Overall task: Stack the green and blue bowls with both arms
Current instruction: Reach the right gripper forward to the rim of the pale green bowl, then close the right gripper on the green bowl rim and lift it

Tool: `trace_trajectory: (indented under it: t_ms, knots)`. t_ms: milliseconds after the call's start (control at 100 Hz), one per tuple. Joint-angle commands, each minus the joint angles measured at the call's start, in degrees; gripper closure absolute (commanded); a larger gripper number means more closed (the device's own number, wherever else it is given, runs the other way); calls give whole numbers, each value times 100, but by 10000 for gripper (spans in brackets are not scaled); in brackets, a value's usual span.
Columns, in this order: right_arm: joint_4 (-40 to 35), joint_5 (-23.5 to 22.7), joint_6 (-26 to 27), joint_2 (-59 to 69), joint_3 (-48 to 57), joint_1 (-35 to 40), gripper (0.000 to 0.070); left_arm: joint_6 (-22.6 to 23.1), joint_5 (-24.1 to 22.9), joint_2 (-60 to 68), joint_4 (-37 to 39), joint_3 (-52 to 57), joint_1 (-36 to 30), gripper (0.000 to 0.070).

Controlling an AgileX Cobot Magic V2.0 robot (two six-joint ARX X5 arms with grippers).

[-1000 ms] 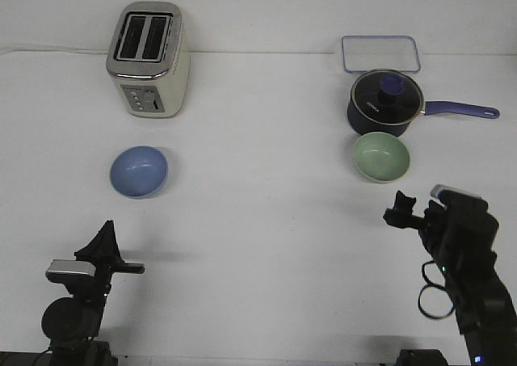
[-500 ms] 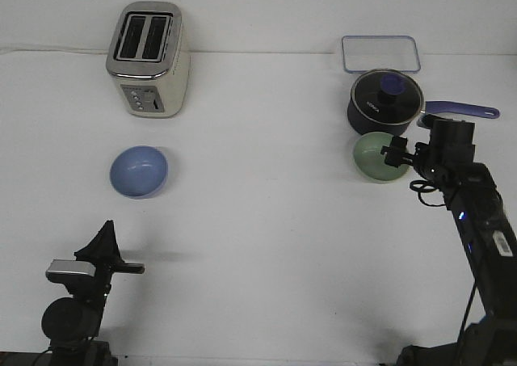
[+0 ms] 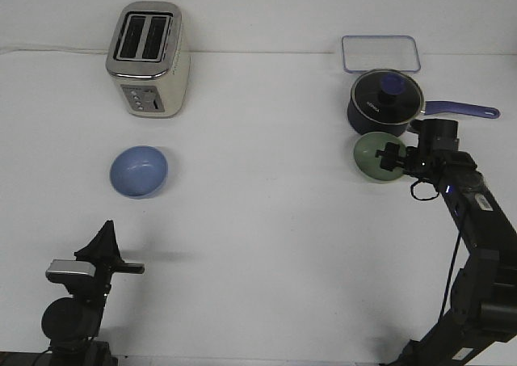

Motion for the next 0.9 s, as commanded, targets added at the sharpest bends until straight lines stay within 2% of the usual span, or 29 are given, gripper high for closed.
trace_trajectory:
  t_ms: [0, 80, 100, 430, 610, 750, 890]
  knots:
    - [42, -11, -129, 179, 149, -26, 466, -13, -7, -2, 59, -107, 9, 685]
    - [9, -7, -177, 184, 151, -33, 671, -13, -7, -2, 59, -107, 9, 685]
    - [9, -9, -192, 184, 149, -37, 700, -13, -7, -2, 59, -107, 9, 685]
    - [-24, -94, -334, -175, 151, -101, 700, -13, -7, -2, 57, -107, 9, 685]
    - [-125, -669, -313, -1003, 153, -101, 700, -13, -7, -2, 59, -107, 9, 685]
    - [-396, -931, -315, -1764, 151, -63, 700, -13, -7, -2, 59, -107, 9, 685]
    - [-973, -1062, -317, -2393, 151, 131, 700, -13, -7, -2, 59, -107, 9, 685]
